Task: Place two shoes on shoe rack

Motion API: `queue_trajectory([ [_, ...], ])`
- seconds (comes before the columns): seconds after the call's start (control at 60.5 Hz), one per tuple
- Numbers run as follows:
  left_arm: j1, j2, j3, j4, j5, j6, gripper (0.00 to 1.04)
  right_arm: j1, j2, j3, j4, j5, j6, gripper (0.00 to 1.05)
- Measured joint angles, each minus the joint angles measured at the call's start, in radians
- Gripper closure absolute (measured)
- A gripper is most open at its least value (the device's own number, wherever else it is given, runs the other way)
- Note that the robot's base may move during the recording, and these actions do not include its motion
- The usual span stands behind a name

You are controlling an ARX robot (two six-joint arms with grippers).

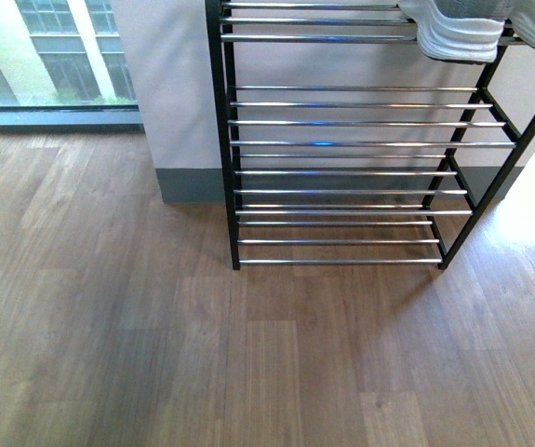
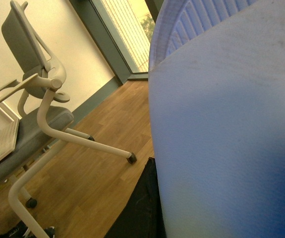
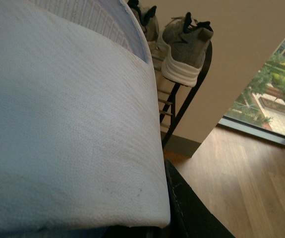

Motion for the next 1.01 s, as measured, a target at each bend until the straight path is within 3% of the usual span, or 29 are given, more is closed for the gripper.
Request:
queue_trajectory([
  [1.008, 0.002, 0.001, -0.001, 0.0, -0.002, 0.0, 1.03, 0.0, 0.0, -0.001, 0.0, -0.006, 0.0, 1.03],
])
